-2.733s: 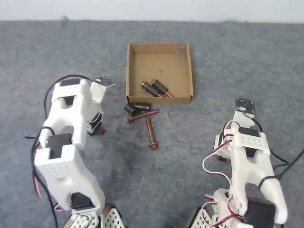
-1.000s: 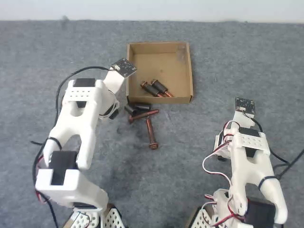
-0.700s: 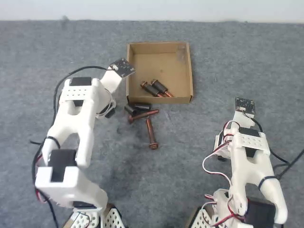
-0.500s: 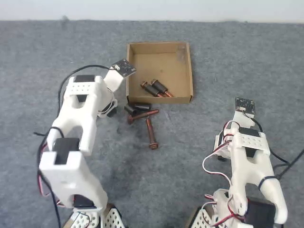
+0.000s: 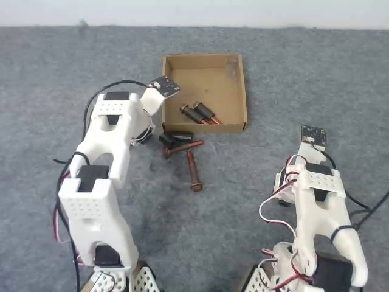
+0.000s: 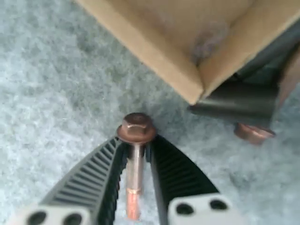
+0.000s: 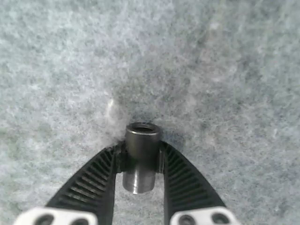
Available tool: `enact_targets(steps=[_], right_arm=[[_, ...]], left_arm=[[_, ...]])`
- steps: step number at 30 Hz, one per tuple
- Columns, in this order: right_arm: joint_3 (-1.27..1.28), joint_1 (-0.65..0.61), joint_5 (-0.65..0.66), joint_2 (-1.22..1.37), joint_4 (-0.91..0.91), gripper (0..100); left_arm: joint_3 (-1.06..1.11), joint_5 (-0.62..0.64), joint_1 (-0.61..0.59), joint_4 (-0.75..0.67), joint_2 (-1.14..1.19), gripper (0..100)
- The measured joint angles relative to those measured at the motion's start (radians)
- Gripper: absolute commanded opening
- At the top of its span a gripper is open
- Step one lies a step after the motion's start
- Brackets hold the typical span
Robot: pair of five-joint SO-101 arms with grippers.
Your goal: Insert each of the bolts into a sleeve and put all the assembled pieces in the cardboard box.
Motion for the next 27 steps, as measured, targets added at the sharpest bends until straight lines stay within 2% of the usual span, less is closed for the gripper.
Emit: enact_targets(steps=[12,16,21,27], right_arm=[[0.0,0.0,0.0,0.0,0.0,1.0],[0.0,0.0,0.0,0.0,0.0,1.0],[0.0,0.0,0.0,0.0,0.0,1.0],[0.0,0.0,0.0,0.0,0.0,1.0]], left_arm=[[-0.008,0.008,0.002,0.072,0.002,1],[-0.008,0.133,0.029,0.152,0.002,1],[-0.025,0.331,0.029,0.176,0.002,1],[-0.02,0.445,-0.04,0.173,-0.029,1]])
